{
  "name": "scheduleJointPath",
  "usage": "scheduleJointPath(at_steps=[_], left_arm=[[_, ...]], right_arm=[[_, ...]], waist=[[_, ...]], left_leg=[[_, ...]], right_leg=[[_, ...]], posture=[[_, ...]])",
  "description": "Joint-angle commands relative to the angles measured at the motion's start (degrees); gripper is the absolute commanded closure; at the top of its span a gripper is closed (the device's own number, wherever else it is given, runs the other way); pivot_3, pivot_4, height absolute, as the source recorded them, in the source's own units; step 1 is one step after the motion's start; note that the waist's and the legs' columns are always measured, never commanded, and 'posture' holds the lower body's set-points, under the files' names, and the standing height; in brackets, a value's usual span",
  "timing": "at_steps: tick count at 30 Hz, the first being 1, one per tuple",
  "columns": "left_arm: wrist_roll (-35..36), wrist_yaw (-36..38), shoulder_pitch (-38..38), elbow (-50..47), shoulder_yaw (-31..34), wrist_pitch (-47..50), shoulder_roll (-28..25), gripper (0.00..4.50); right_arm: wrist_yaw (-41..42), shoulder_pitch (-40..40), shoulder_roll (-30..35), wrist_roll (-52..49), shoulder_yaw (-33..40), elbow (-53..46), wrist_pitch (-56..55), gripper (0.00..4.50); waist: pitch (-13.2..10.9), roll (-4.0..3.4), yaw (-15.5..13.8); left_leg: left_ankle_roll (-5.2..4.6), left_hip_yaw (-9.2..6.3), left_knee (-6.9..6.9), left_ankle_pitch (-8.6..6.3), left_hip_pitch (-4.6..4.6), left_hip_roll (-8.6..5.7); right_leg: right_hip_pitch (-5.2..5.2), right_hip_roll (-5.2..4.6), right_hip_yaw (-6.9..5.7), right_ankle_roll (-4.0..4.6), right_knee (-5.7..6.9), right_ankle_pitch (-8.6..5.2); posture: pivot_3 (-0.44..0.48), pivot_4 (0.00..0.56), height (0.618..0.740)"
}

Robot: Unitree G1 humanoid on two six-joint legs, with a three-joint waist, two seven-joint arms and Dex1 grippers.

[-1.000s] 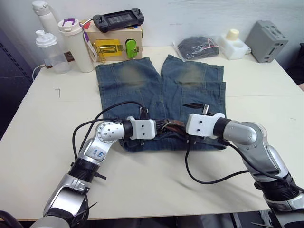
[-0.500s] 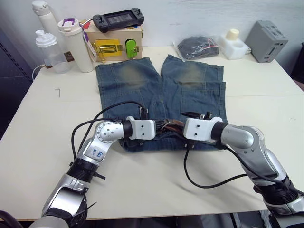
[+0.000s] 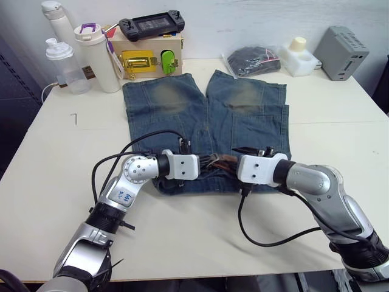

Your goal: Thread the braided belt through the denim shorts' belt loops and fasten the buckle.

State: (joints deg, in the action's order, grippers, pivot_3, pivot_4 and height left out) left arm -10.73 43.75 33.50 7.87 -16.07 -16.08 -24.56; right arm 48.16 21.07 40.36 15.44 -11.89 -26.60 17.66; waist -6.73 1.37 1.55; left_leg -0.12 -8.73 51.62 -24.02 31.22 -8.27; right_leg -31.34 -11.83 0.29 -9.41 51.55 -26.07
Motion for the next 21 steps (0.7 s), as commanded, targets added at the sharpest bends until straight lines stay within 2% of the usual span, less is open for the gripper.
scheduleJointPath(at_steps=[1,5,16,19,21], left_arm=[[2.0,0.8,0.2,-0.1,0.1,2.1,0.6,4.5],[2.8,2.0,-0.1,-0.4,-0.3,1.1,0.1,4.5],[2.8,1.9,0.2,-1.9,-0.3,1.8,0.8,4.5],[2.6,1.8,0.0,-2.1,-0.3,1.8,0.6,4.5],[2.7,1.7,-0.1,-2.2,-0.1,1.8,0.7,4.5]], right_arm=[[-0.3,0.0,0.1,-0.6,1.2,-3.2,0.8,2.17],[-1.3,-0.3,-0.1,-0.2,1.7,-4.0,1.5,2.17],[-4.5,1.5,-2.4,3.5,-2.6,-0.1,0.3,2.17],[-4.7,1.7,-2.8,3.8,-3.0,0.2,0.4,2.97],[-4.6,1.6,-2.9,3.9,-3.2,0.3,0.6,3.89]], waist=[[0.0,0.0,0.0],[0.0,0.0,0.0],[0.0,0.0,0.0],[0.0,0.0,0.0],[0.0,0.0,0.0]], left_leg=[[0.0,0.0,0.0,0.0,0.0,0.0],[0.0,0.0,0.0,0.0,0.01,0.0],[0.0,0.0,0.0,0.0,0.02,0.0],[0.0,-0.01,0.0,0.0,0.02,0.0],[-0.01,-0.01,0.01,0.0,0.02,-0.01]], right_leg=[[0.0,0.0,0.0,0.0,0.0,0.0],[0.0,0.0,0.0,0.0,0.0,0.0],[0.0,0.0,0.0,0.0,0.0,0.0],[0.0,0.0,0.0,0.0,0.01,0.0],[-0.01,0.0,0.01,0.0,0.01,0.0]], posture=[[0.0,0.15,0.645],[0.0,0.15,0.645],[0.0,0.15,0.645],[0.0,0.15,0.645],[0.0,0.15,0.645]])
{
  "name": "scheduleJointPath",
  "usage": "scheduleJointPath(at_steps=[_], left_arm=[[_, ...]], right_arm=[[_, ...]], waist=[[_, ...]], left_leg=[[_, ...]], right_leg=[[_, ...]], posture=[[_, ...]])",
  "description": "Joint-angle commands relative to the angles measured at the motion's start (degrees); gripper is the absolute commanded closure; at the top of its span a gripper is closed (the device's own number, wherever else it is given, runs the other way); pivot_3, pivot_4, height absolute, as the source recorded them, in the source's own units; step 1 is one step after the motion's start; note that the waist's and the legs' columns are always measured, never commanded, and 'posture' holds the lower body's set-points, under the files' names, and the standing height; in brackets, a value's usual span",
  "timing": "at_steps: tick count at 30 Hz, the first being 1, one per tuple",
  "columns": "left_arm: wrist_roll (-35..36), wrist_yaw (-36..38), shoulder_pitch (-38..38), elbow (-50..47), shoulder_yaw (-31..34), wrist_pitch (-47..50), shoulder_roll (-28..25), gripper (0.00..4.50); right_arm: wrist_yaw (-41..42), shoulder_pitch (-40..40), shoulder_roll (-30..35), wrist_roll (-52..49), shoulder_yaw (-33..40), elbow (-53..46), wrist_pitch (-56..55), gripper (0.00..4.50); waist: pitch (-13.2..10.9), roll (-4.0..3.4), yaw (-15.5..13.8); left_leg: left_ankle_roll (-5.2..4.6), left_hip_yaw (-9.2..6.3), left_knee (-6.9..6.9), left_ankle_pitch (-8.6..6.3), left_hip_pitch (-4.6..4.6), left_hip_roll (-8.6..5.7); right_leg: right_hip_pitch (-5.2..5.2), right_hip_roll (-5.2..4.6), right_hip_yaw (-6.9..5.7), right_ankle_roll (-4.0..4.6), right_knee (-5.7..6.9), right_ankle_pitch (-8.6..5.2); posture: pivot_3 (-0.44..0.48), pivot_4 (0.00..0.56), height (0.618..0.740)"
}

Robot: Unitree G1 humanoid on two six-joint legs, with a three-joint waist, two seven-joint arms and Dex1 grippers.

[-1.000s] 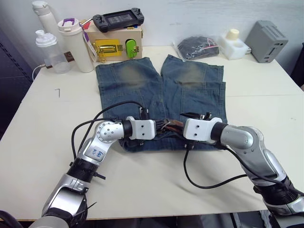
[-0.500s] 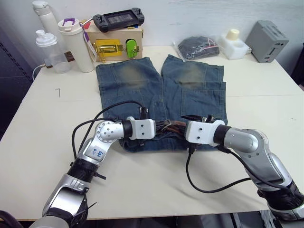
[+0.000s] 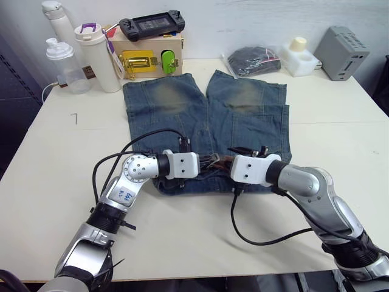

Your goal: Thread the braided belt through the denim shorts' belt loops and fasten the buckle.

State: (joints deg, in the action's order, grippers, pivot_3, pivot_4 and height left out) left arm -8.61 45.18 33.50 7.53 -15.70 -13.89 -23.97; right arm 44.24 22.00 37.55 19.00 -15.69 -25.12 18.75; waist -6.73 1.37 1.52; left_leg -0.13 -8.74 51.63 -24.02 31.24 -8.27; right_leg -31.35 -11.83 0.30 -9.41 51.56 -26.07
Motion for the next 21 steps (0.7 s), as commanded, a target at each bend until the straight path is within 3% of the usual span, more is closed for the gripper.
scheduleJointPath(at_steps=[1,10,13,16,19,21], left_arm=[[0.6,0.2,-0.1,-1.9,-0.4,-0.4,0.1,4.5],[2.5,0.7,-0.9,-3.0,0.5,-0.6,-0.2,4.5],[7.5,1.6,-1.8,-5.4,2.9,4.9,0.5,3.53],[12.8,1.9,-3.4,-10.6,6.2,13.5,-0.1,2.2],[23.2,3.5,-6.4,-18.1,12.3,26.4,-2.7,1.01],[29.8,3.8,-9.0,-21.5,18.0,33.6,-5.6,1.01]], right_arm=[[-0.6,0.6,-0.2,0.4,0.6,-1.1,-0.5,4.4],[-0.7,-0.8,-0.7,0.5,0.3,-1.6,0.2,4.46],[-0.8,-0.8,-0.9,0.7,0.2,-1.6,0.5,4.5],[-1.1,-0.9,-1.3,1.0,0.2,-1.6,0.7,4.5],[-1.7,-1.1,-1.5,1.5,0.2,-1.5,0.7,4.5],[-2.0,-1.4,-1.6,1.7,0.4,-1.5,0.7,4.5]], waist=[[0.0,0.0,0.0],[0.0,0.0,0.1],[0.0,0.0,0.1],[0.0,0.0,0.2],[0.0,0.0,0.3],[0.0,-0.01,0.5]], left_leg=[[0.0,0.0,0.0,0.0,0.0,0.0],[0.0,0.0,-0.01,0.0,0.0,0.0],[0.0,0.0,-0.01,0.0,0.0,0.0],[0.0,-0.01,-0.01,0.0,0.0,0.0],[0.0,-0.03,-0.03,0.0,-0.01,0.0],[0.0,-0.04,-0.08,0.0,-0.03,0.01]], right_leg=[[0.0,0.0,0.0,0.0,0.0,0.0],[-0.01,0.0,0.0,0.0,0.01,0.0],[-0.02,0.0,0.0,0.0,0.01,0.0],[-0.04,0.02,0.01,0.0,0.02,0.0],[-0.05,0.04,0.03,0.0,0.04,0.0],[-0.07,0.05,0.05,0.0,0.06,0.0]], posture=[[0.0,0.15,0.645],[0.0,0.15,0.645],[0.0,0.15,0.645],[0.0,0.15,0.645],[0.0,0.15,0.645],[0.0,0.15,0.645]])
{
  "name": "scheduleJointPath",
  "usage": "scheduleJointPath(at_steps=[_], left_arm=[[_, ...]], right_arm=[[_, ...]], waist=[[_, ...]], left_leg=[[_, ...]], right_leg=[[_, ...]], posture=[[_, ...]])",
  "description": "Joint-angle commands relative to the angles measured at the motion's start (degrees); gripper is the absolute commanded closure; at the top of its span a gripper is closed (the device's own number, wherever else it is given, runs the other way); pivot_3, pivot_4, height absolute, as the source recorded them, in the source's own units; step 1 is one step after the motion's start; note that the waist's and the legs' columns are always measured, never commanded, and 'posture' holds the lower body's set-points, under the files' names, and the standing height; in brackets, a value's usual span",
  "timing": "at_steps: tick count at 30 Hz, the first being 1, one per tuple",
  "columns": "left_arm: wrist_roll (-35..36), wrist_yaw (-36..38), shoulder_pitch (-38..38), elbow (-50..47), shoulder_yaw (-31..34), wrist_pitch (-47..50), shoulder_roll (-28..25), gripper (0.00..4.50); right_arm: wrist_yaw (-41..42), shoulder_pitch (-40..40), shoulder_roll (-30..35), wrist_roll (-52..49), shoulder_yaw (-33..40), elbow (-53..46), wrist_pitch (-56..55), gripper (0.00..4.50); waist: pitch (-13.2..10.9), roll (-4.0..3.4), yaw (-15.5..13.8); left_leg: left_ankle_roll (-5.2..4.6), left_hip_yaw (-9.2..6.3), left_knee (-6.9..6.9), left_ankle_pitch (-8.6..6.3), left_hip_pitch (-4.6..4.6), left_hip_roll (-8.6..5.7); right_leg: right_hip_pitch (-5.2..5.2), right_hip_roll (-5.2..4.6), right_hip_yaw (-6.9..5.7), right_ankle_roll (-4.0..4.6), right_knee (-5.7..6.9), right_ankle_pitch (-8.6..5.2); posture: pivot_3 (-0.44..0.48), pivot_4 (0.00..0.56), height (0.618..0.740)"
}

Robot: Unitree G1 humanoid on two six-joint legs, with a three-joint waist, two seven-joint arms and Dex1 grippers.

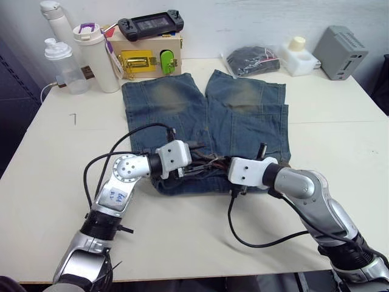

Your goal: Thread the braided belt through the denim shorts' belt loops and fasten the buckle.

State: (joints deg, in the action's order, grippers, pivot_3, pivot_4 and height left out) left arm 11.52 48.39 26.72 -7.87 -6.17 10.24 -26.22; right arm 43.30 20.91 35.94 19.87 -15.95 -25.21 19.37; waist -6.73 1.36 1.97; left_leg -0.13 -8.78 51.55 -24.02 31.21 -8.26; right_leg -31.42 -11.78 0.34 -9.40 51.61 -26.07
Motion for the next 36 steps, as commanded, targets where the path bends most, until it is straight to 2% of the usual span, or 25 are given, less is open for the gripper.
scheduleJointPath(at_steps=[1,5,6,8,11,14,18,21,24,26,28,31,36], left_arm=[[11.8,0.6,-3.2,-7.1,10.6,11.7,-4.6,1.01],[17.8,0.7,-5.9,-7.3,16.3,17.1,-7.7,1.01],[17.4,0.9,-6.6,-6.8,16.6,16.6,-8.3,1.26],[17.1,1.2,-7.4,-6.3,16.4,16.4,-8.8,1.8],[15.5,1.0,-7.3,-5.6,13.3,16.0,-8.1,3.13],[10.5,1.5,-6.7,-3.3,7.4,12.6,-7.4,4.38],[6.1,1.7,-5.0,1.4,1.8,9.3,-5.7,4.38],[0.7,3.4,-6.3,4.5,-3.0,5.3,-7.1,4.38],[-2.7,3.9,-7.9,6.3,-4.8,1.2,-8.0,4.38],[-4.2,3.7,-8.8,6.9,-5.2,-1.0,-8.6,4.38],[-4.5,3.6,-9.5,7.1,-5.2,-2.1,-8.8,4.38],[-5.0,3.2,-10.4,7.2,-5.0,-3.0,-9.1,4.38],[-5.3,2.5,-11.5,7.0,-4.9,-3.7,-9.3,4.38]], right_arm=[[-1.1,-0.4,0.0,1.0,0.7,-1.5,0.0,4.5],[-1.5,-0.9,-0.3,1.1,0.9,-1.7,0.0,4.5],[-1.6,-1.0,-0.4,1.1,0.8,-1.7,-0.1,4.5],[-1.7,-1.2,-0.4,1.2,0.8,-1.7,-0.3,4.5],[-1.9,-1.4,-0.4,1.4,1.0,-1.7,-0.5,4.5],[-1.9,-1.8,-0.2,1.3,1.3,-2.1,-0.4,4.5],[-1.8,-2.8,0.3,1.4,2.1,-3.2,-0.2,4.5],[-1.5,-5.4,1.8,1.0,3.8,-5.0,-1.2,4.5],[-1.4,-10.7,5.1,-0.3,7.9,-6.8,-4.6,4.5],[-2.1,-17.0,8.4,-1.9,14.4,-5.7,-9.3,4.5],[-2.9,-22.6,12.1,-2.1,20.3,-2.1,-14.2,4.5],[-4.6,-25.9,14.0,-4.3,28.6,4.6,-16.1,4.5],[-7.6,-26.3,16.8,-3.7,32.2,12.2,-19.7,4.5]], waist=[[0.0,-0.01,0.2],[0.0,-0.02,0.1],[0.0,-0.02,-0.2],[0.0,-0.02,-0.5],[0.0,-0.02,-0.5],[0.0,-0.02,-0.4],[0.0,-0.02,-0.4],[0.0,-0.04,-0.5],[0.2,-0.3,-0.8],[0.4,-0.44,-1.2],[0.5,-0.59,-1.4],[0.7,-0.56,-1.7],[0.8,-0.68,-2.4]], left_leg=[[0.0,0.0,-0.02,0.0,-0.01,0.01],[0.0,0.0,-0.04,0.0,-0.04,0.04],[0.0,0.0,0.01,0.0,0.0,0.03],[0.0,-0.06,0.12,0.0,-0.01,0.0],[0.0,-0.07,0.17,0.0,0.03,-0.01],[-0.01,-0.03,0.16,-0.01,0.03,-0.01],[-0.01,0.01,0.13,-0.01,0.04,-0.01],[-0.02,0.0,0.14,-0.01,0.04,-0.01],[-0.11,0.0,0.18,-0.06,0.02,-0.06],[-0.16,0.07,0.19,-0.09,0.0,-0.06],[-0.27,0.19,0.24,-0.15,-0.02,-0.06],[-0.3,0.33,0.32,-0.17,-0.02,-0.05],[-0.41,0.44,0.47,-0.22,-0.01,-0.06]], right_leg=[[-0.01,0.01,0.0,0.0,0.01,0.0],[-0.01,0.01,0.02,0.01,0.01,0.0],[0.0,0.01,0.02,0.01,0.0,0.0],[0.08,0.01,0.02,0.01,0.0,0.0],[0.08,0.0,0.02,0.01,-0.01,0.0],[0.08,-0.02,0.03,0.01,-0.01,0.0],[0.06,-0.03,0.02,0.01,0.01,0.0],[0.07,-0.04,0.02,0.01,0.0,0.0],[0.1,-0.07,0.02,0.01,0.0,0.0],[0.13,-0.1,0.01,0.01,-0.05,0.0],[0.14,-0.12,0.02,0.01,-0.07,-0.01],[0.14,-0.16,0.03,0.01,-0.07,-0.01],[0.17,-0.23,0.04,0.03,-0.07,-0.03]], posture=[[0.0,0.15,0.645],[0.0,0.15,0.645],[0.0,0.15,0.645],[0.0,0.15,0.645],[0.0,0.15,0.645],[0.0,0.15,0.645],[0.0,0.15,0.645],[0.0,0.15,0.645],[0.0,0.15,0.645],[0.0,0.15,0.645],[0.0,0.15,0.645],[0.0,0.15,0.645],[0.0,0.15,0.645]])
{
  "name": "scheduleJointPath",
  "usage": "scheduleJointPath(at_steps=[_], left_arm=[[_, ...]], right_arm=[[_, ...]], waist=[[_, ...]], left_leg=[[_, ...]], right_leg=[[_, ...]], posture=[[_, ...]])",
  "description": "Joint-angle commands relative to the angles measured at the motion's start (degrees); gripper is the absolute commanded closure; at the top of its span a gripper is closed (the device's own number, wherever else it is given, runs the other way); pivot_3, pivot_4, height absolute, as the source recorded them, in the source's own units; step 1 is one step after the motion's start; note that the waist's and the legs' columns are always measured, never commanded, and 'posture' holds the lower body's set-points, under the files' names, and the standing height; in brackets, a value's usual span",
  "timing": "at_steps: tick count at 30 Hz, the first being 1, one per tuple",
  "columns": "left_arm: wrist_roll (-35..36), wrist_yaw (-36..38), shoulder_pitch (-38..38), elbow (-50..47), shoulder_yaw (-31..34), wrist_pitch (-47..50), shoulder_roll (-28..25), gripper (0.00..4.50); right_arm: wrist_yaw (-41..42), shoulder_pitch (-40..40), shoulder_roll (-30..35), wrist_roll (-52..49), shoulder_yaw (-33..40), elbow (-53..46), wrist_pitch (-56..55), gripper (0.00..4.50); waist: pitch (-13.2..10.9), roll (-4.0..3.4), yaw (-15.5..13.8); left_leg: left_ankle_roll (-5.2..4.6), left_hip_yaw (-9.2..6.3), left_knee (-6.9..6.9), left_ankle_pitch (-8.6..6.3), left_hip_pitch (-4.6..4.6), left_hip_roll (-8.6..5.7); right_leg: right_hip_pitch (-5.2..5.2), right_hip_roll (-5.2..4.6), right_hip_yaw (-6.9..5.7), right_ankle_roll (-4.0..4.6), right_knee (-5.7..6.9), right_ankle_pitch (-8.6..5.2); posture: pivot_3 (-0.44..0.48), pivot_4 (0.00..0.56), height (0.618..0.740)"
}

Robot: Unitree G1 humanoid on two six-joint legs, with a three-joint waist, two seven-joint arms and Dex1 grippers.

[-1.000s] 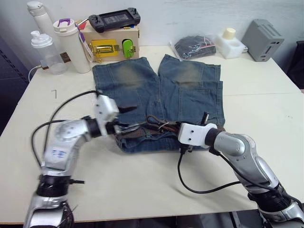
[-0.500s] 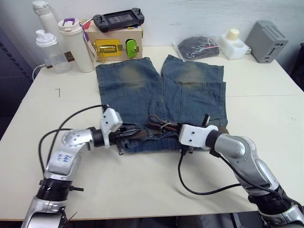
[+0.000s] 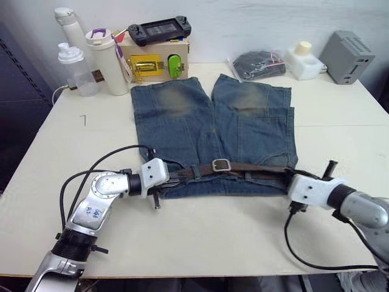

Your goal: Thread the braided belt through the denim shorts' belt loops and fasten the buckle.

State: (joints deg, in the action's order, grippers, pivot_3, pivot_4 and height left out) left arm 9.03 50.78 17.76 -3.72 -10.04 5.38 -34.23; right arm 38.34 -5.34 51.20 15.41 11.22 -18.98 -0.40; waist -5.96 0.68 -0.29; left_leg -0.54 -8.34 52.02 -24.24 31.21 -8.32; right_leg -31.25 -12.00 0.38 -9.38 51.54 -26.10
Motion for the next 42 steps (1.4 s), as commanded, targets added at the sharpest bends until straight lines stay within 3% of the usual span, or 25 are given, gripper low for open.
scheduleJointPath(at_steps=[1,15,19,20,21,25,29,32,36,42], left_arm=[[-2.8,0.0,-2.7,2.7,-1.1,1.1,-1.3,4.38],[-1.6,-1.7,-3.7,0.7,1.5,1.4,-2.2,4.38],[3.3,-3.1,-4.9,-2.1,6.7,3.7,-1.6,4.38],[4.4,-3.5,-5.1,-2.8,7.8,4.3,-1.2,4.42],[5.8,-4.1,-5.5,-4.1,9.0,5.4,-1.0,4.42],[12.6,-4.4,-8.9,-11.8,15.6,11.2,-2.3,3.12],[18.9,-4.0,-12.9,-18.8,23.0,17.3,-5.6,1.3],[24.3,-3.6,-16.1,-23.5,28.5,21.9,-8.0,0.04],[27.8,-5.4,-17.4,-26.6,32.5,25.7,-9.1,0.04],[30.0,-9.1,-16.6,-29.3,34.6,28.2,-8.8,0.04]], right_arm=[[-2.9,0.0,1.7,0.7,4.9,6.5,-0.8,4.5],[-4.7,-0.1,0.0,4.1,-2.3,4.9,-3.7,4.5],[-3.6,0.8,-1.7,2.2,-3.4,4.8,0.8,4.5],[-3.4,1.3,-2.2,1.1,-3.3,4.4,1.5,3.64],[-2.5,1.7,-2.6,-0.7,-2.9,3.9,2.6,3.46],[6.4,0.6,-1.2,-12.6,1.8,1.0,8.0,1.8],[16.4,-1.6,2.3,-27.1,10.5,-3.6,17.5,0.0],[20.6,0.3,4.2,-39.0,17.3,-5.2,27.7,0.0],[20.9,3.9,5.3,-44.3,21.1,-2.6,32.4,0.0],[16.6,12.1,3.6,-48.0,20.4,2.1,35.8,0.0]], waist=[[0.0,-0.01,-0.4],[0.0,-0.02,-1.0],[0.0,-0.01,-0.8],[0.0,0.02,-0.8],[0.0,0.03,-0.9],[0.0,0.04,-1.0],[0.0,0.06,-1.1],[-0.1,-0.13,-0.9],[-0.3,-0.41,-1.1],[-0.3,-0.46,-1.1]], left_leg=[[-0.01,0.01,0.02,-0.01,0.0,0.0],[-0.07,0.15,0.12,-0.04,0.0,0.0],[-0.07,0.17,0.09,-0.04,-0.01,0.01],[-0.07,0.16,0.09,-0.04,-0.02,0.02],[-0.07,0.15,0.1,-0.04,-0.01,0.03],[-0.09,0.14,0.11,-0.05,0.0,0.03],[-0.11,-0.03,0.09,-0.06,0.02,0.02],[-0.11,-0.03,0.08,-0.06,0.01,0.13],[-0.11,-0.02,0.08,-0.05,-0.03,0.15],[-0.15,-0.03,0.08,-0.03,-0.05,0.15]], right_leg=[[0.01,0.0,0.01,0.0,0.0,0.0],[0.02,-0.01,0.08,0.02,-0.03,-0.02],[0.01,0.0,0.07,0.04,-0.03,-0.04],[0.01,0.01,0.07,0.04,-0.03,-0.04],[0.01,0.02,0.07,0.04,-0.03,-0.04],[0.01,0.02,0.08,0.04,-0.05,-0.04],[0.07,0.09,0.06,0.05,-0.13,-0.04],[0.25,0.17,0.04,0.09,-0.54,-0.06],[0.44,0.19,0.03,0.11,-0.84,-0.08],[0.65,0.19,0.01,0.1,-1.16,-0.08]], posture=[[0.0,0.15,0.645],[0.0,0.15,0.645],[0.0,0.15,0.645],[0.0,0.15,0.645],[0.0,0.15,0.645],[0.0,0.15,0.645],[0.0,0.15,0.645],[0.0,0.15,0.645],[0.0,0.15,0.645],[0.0,0.15,0.645]])
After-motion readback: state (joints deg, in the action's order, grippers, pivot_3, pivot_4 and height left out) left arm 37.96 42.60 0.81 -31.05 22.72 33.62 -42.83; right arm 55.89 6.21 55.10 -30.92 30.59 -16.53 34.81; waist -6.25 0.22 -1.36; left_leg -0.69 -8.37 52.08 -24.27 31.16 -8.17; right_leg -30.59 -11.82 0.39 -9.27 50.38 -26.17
